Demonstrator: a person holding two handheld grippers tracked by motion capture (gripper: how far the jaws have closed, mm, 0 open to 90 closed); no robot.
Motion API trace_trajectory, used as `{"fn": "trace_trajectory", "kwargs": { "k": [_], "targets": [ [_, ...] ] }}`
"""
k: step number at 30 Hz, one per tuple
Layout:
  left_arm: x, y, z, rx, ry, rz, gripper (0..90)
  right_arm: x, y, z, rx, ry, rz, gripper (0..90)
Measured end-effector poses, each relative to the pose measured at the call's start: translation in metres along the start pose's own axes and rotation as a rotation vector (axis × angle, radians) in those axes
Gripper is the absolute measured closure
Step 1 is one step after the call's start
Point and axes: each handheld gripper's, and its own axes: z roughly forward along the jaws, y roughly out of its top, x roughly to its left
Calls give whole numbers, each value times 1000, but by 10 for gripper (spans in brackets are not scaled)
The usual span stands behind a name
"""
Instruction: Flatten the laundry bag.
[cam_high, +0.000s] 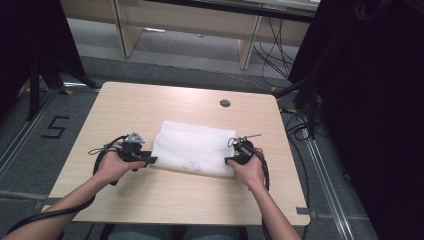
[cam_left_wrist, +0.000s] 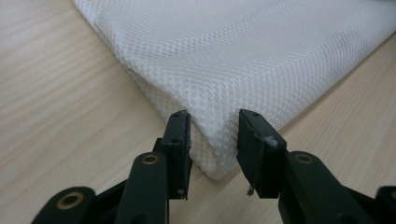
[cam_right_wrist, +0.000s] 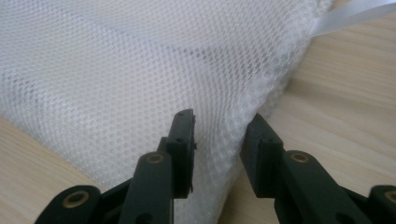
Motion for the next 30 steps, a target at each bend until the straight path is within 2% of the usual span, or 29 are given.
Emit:
{"fn": "trace_trajectory", "kwargs": {
  "k": [1, 2, 4, 6, 8, 10, 11, 14, 16, 17, 18, 19, 20, 22, 23, 25, 26, 27, 28, 29, 30],
  "targets": [
    [0, -2, -1, 1, 3, 1, 650, 3, 2, 3, -15, 1, -16, 681],
    [2, -4, -5, 17, 3, 13, 653, 4, 3, 3, -2, 2, -37, 680],
    [2, -9, -9, 20, 13, -8, 655, 11, 5, 7, 0, 17, -30, 675],
    [3, -12, -14, 32, 17, 1, 655, 18, 6, 10, 7, 27, -31, 671],
    [2, -16, -18, 37, 23, 0, 651, 24, 6, 12, 5, 34, -54, 670],
    [1, -21, -23, 40, 12, 2, 646, 30, 7, 12, 19, 49, -39, 670],
    [0, -23, -25, 41, 4, -4, 646, 31, 7, 12, 20, 44, -61, 667],
    [-4, -28, -29, 43, -13, -6, 638, 33, 8, 13, 23, 55, -56, 656],
    [-10, -33, -37, 46, -21, 0, 631, 34, 9, 11, 38, 62, -36, 602],
    [-10, -33, -40, 40, -15, 2, 627, 31, 7, 11, 29, 46, -77, 584],
    [-10, -34, -44, 23, 11, -2, 620, 31, 8, 8, 19, 53, -66, 564],
    [-8, -34, -47, 16, 28, 2, 605, 28, 8, 4, 15, 32, -74, 536],
    [-5, -32, -51, -10, 64, 7, 595, 26, 10, 0, 14, 25, -65, 519],
    [-4, -28, -54, -65, 94, -25, 577, 18, 14, -10, -10, 3, -64, 492],
    [-3, -24, -54, -79, 100, -12, 571, 14, 17, -15, -28, -12, -58, 480],
    [-8, -15, -48, -104, 93, 4, 554, 8, 24, -20, -50, -40, -76, 458],
    [-12, -10, -43, -99, 82, 24, 544, 8, 29, -22, -41, -38, -62, 453],
    [-18, -5, -38, -91, 63, 54, 537, 6, 33, -20, -50, -38, -85, 448],
    [-24, -1, -31, -81, 46, 80, 533, 7, 37, -18, -54, -37, -85, 441],
    [-29, 3, -24, -63, 29, 98, 533, 7, 42, -15, -40, -27, -96, 435],
    [-35, 6, -17, -43, 14, 99, 529, 8, 46, -11, -40, -23, -103, 432]
  ]
}}
